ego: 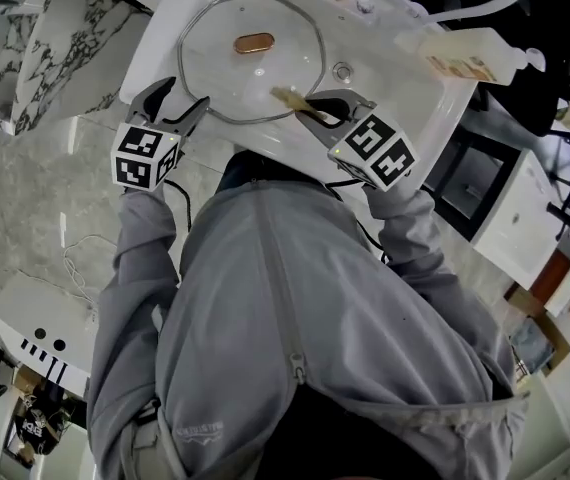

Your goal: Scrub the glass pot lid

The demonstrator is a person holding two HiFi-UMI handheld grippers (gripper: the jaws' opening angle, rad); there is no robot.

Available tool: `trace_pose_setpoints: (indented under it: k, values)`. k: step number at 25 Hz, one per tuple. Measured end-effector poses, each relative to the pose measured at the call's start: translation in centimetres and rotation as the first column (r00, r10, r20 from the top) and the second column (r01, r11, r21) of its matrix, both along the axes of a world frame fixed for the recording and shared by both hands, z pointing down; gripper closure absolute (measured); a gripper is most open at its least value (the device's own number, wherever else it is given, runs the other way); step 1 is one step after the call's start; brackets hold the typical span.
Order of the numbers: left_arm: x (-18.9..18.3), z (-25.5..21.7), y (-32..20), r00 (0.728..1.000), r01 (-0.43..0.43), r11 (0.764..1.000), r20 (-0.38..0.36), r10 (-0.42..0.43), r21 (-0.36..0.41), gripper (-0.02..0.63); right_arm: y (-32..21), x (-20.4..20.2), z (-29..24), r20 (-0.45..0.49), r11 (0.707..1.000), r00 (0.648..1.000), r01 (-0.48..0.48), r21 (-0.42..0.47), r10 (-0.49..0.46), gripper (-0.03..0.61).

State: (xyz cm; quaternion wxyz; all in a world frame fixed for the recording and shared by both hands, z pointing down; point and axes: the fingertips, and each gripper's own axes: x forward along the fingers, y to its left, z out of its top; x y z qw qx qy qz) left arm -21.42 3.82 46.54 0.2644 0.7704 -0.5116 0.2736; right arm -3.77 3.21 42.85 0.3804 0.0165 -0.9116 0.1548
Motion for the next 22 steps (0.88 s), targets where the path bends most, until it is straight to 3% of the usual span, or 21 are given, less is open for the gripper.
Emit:
trace_pose_setpoints:
  k: [2, 5, 8, 15, 18, 22]
  values:
    - [-0.8, -0.4, 0.2, 0.999, 0.047, 0.999, -0.007, -0.047, 0.019, 0.318, -0.6, -1.6, -1.0, 0.025, 1.0, 1.0, 0.014, 0.027, -0.015, 0.532]
    - [-2.4, -1.0, 0.5, 0.993, 0.115, 0.992, 0.015, -0.116, 0.057, 0.493, -1.6, -4.1, -1.9, 0.05, 0.997, 0.998, 0.037, 0.072, -0.04, 0.532]
    - [-3.4, -1.3, 1.0, 0.987, 0.162, 0.985, 0.0, -0.162, 0.061, 0.579, -2.4, -7.2, -2.7, 0.058, 0.993, 0.996, 0.059, 0.105, -0.065, 0.532]
    - [-5.6, -1.1, 0.8, 0.982, 0.185, 0.982, -0.032, -0.184, 0.023, 0.607, -3.8, -15.6, -2.9, -0.002, 0.957, 0.984, 0.175, 0.233, -0.179, 0.532]
    - [-6.4, -1.3, 0.3, 0.98, 0.196, 0.98, -0.044, -0.195, 0.019, 0.607, -5.0, -18.7, -1.5, -0.098, 0.913, 0.966, 0.257, 0.318, -0.238, 0.532]
    - [-6.7, -1.3, -0.1, 0.978, 0.197, 0.98, -0.073, -0.196, 0.016, 0.607, -6.5, -21.4, 1.9, -0.275, 0.812, 0.904, 0.419, 0.406, -0.328, 0.532]
